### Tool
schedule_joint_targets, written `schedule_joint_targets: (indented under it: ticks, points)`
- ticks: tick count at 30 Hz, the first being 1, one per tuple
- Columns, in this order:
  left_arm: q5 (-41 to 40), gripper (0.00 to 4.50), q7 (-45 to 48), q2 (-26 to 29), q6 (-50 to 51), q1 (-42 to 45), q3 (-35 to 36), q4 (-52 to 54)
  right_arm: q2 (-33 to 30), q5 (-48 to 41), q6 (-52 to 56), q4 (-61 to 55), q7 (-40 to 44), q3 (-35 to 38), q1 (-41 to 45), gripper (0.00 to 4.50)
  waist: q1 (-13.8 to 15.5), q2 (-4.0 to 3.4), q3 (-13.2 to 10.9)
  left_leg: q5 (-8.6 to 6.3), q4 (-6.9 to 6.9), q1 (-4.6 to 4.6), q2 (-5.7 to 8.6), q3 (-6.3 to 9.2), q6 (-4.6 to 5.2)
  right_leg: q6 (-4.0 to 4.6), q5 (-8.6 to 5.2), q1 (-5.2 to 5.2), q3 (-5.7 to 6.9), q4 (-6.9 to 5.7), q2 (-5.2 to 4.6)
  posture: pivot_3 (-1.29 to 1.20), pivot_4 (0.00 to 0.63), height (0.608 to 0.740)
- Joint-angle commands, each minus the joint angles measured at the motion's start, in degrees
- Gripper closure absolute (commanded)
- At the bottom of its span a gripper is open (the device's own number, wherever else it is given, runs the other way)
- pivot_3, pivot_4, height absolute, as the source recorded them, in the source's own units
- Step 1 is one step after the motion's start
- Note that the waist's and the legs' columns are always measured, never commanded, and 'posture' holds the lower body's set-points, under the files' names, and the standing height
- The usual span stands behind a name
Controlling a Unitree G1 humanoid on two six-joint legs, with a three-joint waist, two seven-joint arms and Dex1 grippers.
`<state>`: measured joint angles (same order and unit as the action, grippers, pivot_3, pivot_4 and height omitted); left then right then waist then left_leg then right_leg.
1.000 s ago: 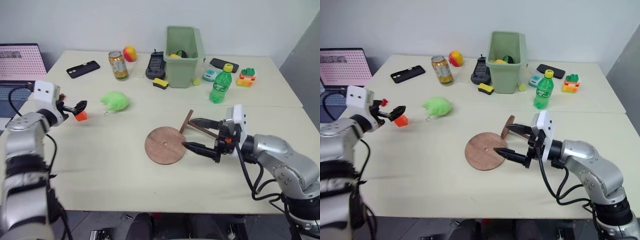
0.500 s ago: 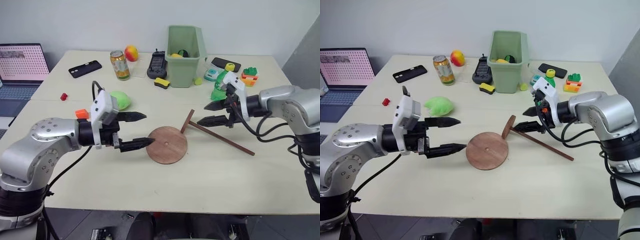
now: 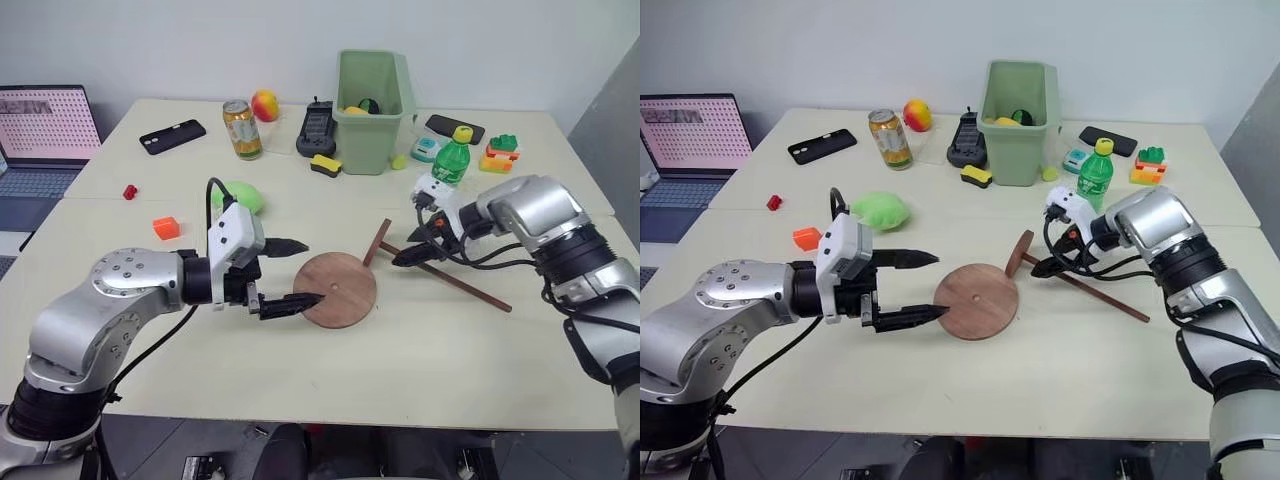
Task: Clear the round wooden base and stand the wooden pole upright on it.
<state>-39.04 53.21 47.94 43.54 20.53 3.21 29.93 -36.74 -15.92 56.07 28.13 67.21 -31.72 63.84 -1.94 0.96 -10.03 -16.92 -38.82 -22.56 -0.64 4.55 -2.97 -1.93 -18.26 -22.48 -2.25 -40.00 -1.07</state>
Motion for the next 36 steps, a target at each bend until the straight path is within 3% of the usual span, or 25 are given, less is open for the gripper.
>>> schedule_joint_targets:
  ticks: [1,7,10,21,25,31,36]
  points:
    - [-1.09,0.05,-1.03,-0.01,0.38,-0.10,0.81,2.57,1.63,3.63,-2.88,3.48,3.48,-1.02,3.37,0.00,-0.02,0.00,0.00,0.00,0.00,0.00,0.00,-0.01,0.00,0.00,0.00,-0.01,0.00,0.00,0.00,0.00,0.150,0.740]
    - [-2.47,0.05,-2.92,-0.08,1.83,-1.64,1.56,4.26,4.96,7.32,-4.76,8.82,6.31,-1.30,5.05,0.00,-0.09,-0.01,0.00,0.01,0.00,-0.01,-0.01,-0.02,-0.01,0.00,0.00,-0.07,-0.02,-0.02,-0.01,0.00,0.150,0.740]
    - [-3.00,0.00,-3.72,-0.02,2.28,-2.06,1.83,4.94,5.87,8.69,-5.16,10.48,7.59,-1.15,5.18,0.51,-0.08,-0.01,-0.01,0.01,0.01,-0.02,-0.02,0.00,-0.02,0.00,0.00,-0.08,0.00,-0.03,-0.01,0.00,0.150,0.740]
    - [-4.46,0.00,-4.39,0.94,3.17,-2.35,1.99,6.48,7.83,12.24,-6.34,14.46,10.82,-0.27,5.73,3.41,-0.07,-0.02,-0.01,0.01,0.01,-0.04,0.00,-0.02,-0.03,0.00,0.00,-0.11,-0.02,-0.04,-0.03,0.00,0.150,0.740]
    - [-4.77,0.00,-4.22,1.37,3.14,-2.96,2.20,6.99,8.18,13.12,-6.41,15.43,11.20,0.44,5.72,4.25,-0.09,-0.02,-0.01,0.01,0.01,-0.03,-0.01,-0.02,-0.03,0.00,0.00,-0.11,-0.02,-0.04,-0.03,0.00,0.150,0.740]
    - [-4.77,0.00,-4.02,0.08,0.90,-3.17,3.49,6.55,7.85,10.86,-3.04,13.57,11.26,4.78,7.20,4.26,-0.07,-0.03,-0.02,0.02,0.01,-0.04,-0.01,-0.02,-0.04,0.00,0.00,-0.12,-0.02,-0.04,-0.03,0.00,0.150,0.740]
    - [-9.24,0.00,-7.47,-5.26,-1.03,-7.72,10.36,7.00,8.53,0.58,1.83,2.44,6.52,21.61,10.05,4.26,-0.14,-0.07,-0.04,0.05,-0.01,-0.19,-0.02,-0.06,-0.10,0.00,0.01,-0.29,-0.05,-0.09,-0.07,0.00,0.150,0.740]
